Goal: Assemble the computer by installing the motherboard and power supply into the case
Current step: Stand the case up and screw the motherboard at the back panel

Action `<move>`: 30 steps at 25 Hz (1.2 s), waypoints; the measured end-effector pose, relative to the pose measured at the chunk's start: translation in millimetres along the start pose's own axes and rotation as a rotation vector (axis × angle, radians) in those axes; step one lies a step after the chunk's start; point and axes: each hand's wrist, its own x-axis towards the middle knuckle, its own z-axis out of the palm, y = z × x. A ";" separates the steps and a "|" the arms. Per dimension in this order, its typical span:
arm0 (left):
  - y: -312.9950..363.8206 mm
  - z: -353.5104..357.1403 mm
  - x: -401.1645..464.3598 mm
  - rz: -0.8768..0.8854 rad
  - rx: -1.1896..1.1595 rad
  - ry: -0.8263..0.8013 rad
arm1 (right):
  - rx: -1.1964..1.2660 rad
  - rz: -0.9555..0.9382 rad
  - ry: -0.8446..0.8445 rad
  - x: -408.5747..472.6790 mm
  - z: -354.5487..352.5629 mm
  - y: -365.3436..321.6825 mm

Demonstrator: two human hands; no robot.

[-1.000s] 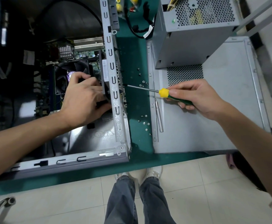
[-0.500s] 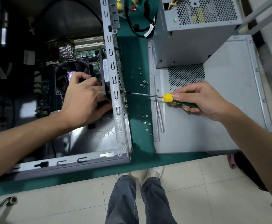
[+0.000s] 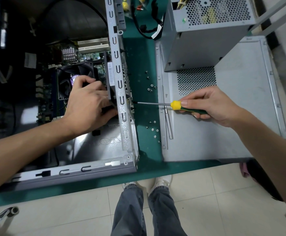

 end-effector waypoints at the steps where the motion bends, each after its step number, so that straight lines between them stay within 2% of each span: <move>1: 0.1 -0.1 -0.3 -0.003 0.004 0.000 | 0.007 0.002 0.006 0.3 -0.6 1.0; 16: 2.4 -1.5 1.8 -0.038 0.019 -0.021 | 0.020 0.019 -0.006 0.9 -4.4 1.5; 30: 0.6 -0.6 0.7 0.010 0.004 -0.013 | 0.027 0.014 -0.012 3.7 -3.9 2.5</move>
